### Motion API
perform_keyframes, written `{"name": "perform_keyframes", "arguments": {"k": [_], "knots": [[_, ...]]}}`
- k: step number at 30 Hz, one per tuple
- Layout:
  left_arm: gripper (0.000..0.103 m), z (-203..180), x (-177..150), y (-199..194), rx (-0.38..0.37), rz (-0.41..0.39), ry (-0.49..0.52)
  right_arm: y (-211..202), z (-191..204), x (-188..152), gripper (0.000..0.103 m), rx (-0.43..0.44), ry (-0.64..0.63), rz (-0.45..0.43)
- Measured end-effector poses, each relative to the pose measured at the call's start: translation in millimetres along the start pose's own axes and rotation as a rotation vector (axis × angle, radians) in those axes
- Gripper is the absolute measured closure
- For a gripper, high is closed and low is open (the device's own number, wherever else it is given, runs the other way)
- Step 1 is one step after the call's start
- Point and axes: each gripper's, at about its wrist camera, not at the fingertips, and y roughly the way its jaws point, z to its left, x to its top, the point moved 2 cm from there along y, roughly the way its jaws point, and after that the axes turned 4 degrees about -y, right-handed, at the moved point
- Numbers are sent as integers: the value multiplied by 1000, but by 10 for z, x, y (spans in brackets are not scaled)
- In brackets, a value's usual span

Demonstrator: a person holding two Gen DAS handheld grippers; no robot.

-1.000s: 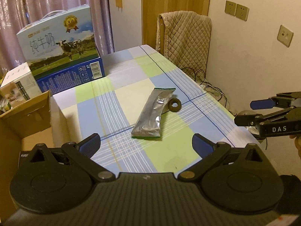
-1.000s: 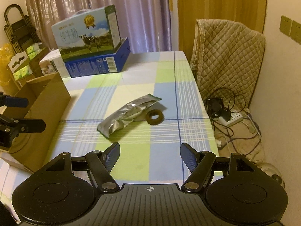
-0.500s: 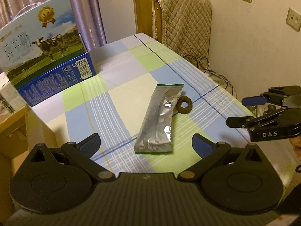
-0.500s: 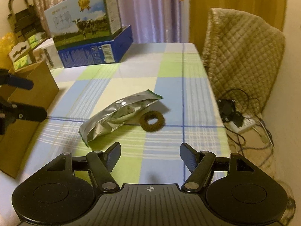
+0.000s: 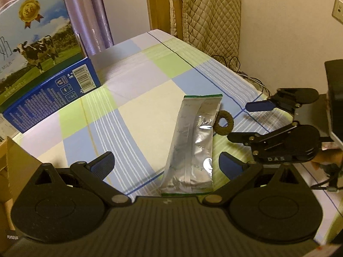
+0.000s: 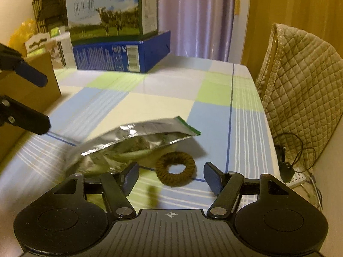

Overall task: Organize objects
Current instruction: 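Grasp the silver foil pouch with the left tool while the right tool grasps the brown ring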

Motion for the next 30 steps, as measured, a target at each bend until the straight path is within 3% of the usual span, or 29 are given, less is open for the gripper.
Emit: {"name": "perform_keyframes", "arguments": {"k": [8, 11, 13, 20, 25, 30], "knots": [[1, 42, -12, 210, -10, 20, -4, 282, -21, 18, 54, -7, -15, 37], [1, 38, -2, 257, -19, 23, -6, 314, -23, -7, 66, -10, -6, 53], [1, 26, 7, 287, -25, 26, -1, 276, -28, -25, 86, -16, -2, 58], [2, -153, 102, 507, -68, 49, 62, -34, -168, -123, 87, -82, 105, 74], [13, -281, 205, 780, -90, 92, 92, -280, -206, -137, 87, -109, 193, 76], [17, -368, 264, 981, -81, 127, 122, -387, -192, -187, 87, -115, 250, 87]]}}
